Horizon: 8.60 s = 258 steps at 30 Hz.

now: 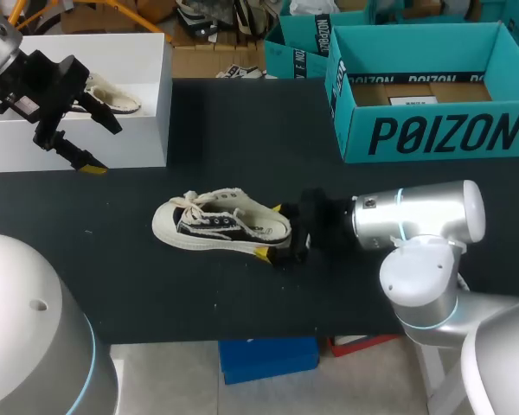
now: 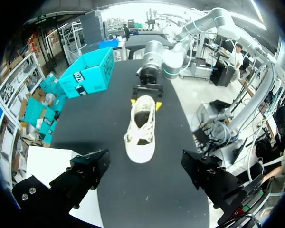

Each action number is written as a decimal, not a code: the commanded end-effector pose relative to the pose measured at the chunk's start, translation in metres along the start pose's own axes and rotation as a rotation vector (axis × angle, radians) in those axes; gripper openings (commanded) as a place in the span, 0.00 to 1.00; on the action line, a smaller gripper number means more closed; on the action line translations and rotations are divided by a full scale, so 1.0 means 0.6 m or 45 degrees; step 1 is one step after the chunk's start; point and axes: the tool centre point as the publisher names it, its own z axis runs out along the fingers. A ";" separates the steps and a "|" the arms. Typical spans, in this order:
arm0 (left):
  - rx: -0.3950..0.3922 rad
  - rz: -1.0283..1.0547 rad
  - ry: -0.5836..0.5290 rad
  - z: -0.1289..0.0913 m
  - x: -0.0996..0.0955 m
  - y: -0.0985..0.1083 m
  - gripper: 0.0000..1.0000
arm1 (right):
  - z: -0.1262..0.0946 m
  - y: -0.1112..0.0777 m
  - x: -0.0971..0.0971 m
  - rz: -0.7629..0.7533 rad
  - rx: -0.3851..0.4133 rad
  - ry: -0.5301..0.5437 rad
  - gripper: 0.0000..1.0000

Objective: Take the shoe out of the shoebox, open the shoe tongue, remove and reinsert the insole, then place the shoe into the shoebox

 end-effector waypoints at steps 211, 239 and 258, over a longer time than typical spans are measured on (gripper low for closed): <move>-0.664 -1.817 -0.783 0.221 -0.025 -0.024 0.00 | 0.033 -0.017 -0.010 -0.004 -0.008 -0.016 0.00; -0.677 -1.927 -0.785 0.231 -0.018 0.049 0.07 | 0.033 -0.017 -0.010 -0.004 -0.008 -0.016 0.00; -0.519 -0.844 -0.127 0.173 -0.002 -0.096 1.00 | 0.033 -0.017 -0.010 -0.004 -0.008 -0.016 0.00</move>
